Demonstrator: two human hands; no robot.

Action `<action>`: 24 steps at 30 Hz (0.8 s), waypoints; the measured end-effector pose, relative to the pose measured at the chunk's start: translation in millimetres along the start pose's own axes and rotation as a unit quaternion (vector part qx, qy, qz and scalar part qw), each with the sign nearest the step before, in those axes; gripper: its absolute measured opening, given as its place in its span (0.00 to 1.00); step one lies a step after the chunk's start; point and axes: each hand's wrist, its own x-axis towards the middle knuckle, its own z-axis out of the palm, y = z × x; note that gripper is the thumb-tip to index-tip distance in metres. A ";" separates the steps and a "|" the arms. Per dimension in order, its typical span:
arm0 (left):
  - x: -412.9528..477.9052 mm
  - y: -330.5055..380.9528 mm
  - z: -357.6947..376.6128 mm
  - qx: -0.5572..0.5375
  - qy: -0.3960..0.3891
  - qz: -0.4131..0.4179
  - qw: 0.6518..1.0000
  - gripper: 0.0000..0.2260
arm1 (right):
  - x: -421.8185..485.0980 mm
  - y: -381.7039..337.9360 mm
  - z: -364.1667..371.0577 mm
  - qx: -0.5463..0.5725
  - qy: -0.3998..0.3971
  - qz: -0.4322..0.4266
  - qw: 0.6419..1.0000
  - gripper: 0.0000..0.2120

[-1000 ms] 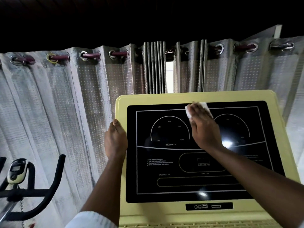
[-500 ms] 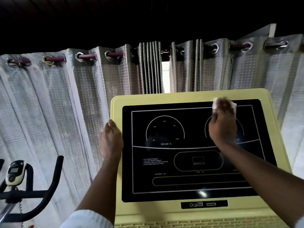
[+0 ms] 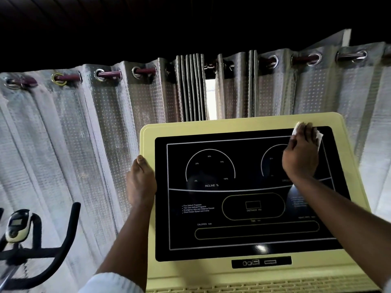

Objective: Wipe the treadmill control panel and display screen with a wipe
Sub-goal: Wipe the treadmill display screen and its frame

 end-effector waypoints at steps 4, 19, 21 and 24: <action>-2.3 4.1 -1.1 0.001 -0.005 0.000 1.000 0.27 | -26.8 0.6 -0.5 -0.014 0.004 0.013 1.000 0.25; -3.5 21.9 6.1 0.150 0.080 0.021 0.985 0.17 | 18.6 45.1 -18.5 -0.015 -0.042 -0.024 0.999 0.27; -0.7 42.6 16.5 0.152 0.095 0.080 0.981 0.20 | 27.0 49.3 -23.1 -0.014 -0.043 -0.025 0.999 0.28; 8.2 84.8 39.7 0.145 0.032 0.189 0.971 0.23 | -3.4 55.6 -18.8 -0.030 -0.028 -0.038 0.998 0.26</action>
